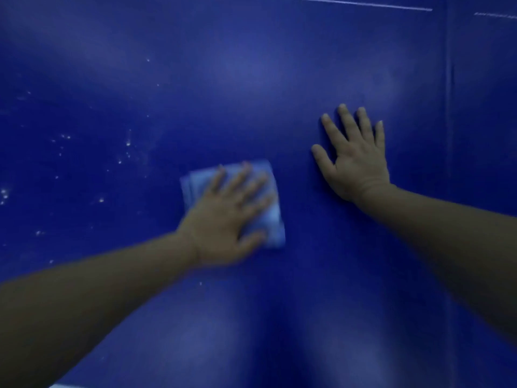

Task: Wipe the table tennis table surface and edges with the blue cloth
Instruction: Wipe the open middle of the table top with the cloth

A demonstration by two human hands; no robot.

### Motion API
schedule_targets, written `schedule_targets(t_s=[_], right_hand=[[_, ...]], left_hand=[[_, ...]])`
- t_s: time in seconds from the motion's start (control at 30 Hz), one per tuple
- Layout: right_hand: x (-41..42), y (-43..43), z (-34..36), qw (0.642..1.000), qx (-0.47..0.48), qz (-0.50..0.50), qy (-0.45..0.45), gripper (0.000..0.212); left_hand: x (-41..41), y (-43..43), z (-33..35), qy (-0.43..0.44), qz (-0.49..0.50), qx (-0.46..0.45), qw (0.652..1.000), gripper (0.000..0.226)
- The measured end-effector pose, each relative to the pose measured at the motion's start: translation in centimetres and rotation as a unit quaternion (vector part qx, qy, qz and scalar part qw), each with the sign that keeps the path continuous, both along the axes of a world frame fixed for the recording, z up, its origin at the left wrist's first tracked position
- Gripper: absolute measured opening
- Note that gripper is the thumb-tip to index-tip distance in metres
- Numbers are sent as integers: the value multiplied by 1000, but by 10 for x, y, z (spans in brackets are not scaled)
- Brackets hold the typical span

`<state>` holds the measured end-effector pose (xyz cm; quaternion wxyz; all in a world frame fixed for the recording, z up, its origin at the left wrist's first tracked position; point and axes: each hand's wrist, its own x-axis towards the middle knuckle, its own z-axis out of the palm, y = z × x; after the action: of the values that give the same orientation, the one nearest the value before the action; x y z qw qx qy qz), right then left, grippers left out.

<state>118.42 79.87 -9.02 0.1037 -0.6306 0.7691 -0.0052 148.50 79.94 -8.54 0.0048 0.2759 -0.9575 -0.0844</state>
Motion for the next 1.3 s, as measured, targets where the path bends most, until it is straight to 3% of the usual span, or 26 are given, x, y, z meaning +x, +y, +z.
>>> schedule_targets(t_s=[0.07, 0.13, 0.17, 0.23, 0.3, 0.37, 0.4, 0.47, 0.53, 0.6, 0.67, 0.73, 0.8, 0.9, 1.0, 1.07, 1.17, 1.3], right_hand=[[-1, 0, 1, 1000, 0, 0, -3, 71], [-1, 0, 1, 1000, -1, -3, 0, 71], [-1, 0, 1, 1000, -5, -4, 0, 71], [-1, -1, 1, 1000, -8, -3, -2, 71], [-1, 0, 1, 1000, -12, -3, -5, 71], [-2, 2, 0, 1000, -18, -3, -2, 71], [-2, 2, 0, 1000, -20, 0, -2, 71], [0, 1, 0, 1000, -20, 5, -3, 71], [-2, 3, 0, 1000, -22, 3, 2, 71], [-3, 4, -1, 1000, -23, 3, 3, 71], [-2, 2, -1, 1000, -22, 8, 4, 72], [-2, 1, -1, 1000, -19, 9, 2, 72], [-3, 2, 0, 1000, -16, 6, 3, 72], [-1, 3, 0, 1000, -9, 7, 7, 73], [-2, 2, 1, 1000, -8, 6, 5, 73], [-3, 1, -1, 1000, -6, 7, 7, 74], [-4, 2, -3, 1000, -5, 8, 14, 73], [10, 10, 9, 999, 29, -17, -13, 72]], left_hand=[[37, 47, 2, -13, -148, 25, 989, 66], [60, 37, 2, -28, -193, 22, 980, 65], [63, 20, 1, -31, -162, 2, 986, 64], [52, -20, 0, -21, 24, -15, 999, 68], [27, -48, 1, -14, 259, -1, 966, 72], [0, -35, 1, -11, 330, 5, 944, 72], [-8, -14, 0, -6, 293, 4, 956, 73], [-9, 46, -2, 13, 123, 2, 992, 70], [7, 85, 2, 8, -15, 7, 1000, 67], [27, 55, 2, -6, -64, -19, 998, 66], [39, 2, 2, -25, 72, -17, 997, 70], [42, -36, 7, -34, 279, 5, 960, 74], [26, -15, 3, -34, 340, -5, 940, 73], [19, 81, 0, -1, 139, -2, 990, 70], [51, 92, 0, 9, 0, -14, 1000, 68], [65, 55, -3, -1, 66, -34, 997, 67], [61, 10, -2, -22, 291, -12, 956, 71], [54, 3, -7, -34, 340, -22, 939, 72]])
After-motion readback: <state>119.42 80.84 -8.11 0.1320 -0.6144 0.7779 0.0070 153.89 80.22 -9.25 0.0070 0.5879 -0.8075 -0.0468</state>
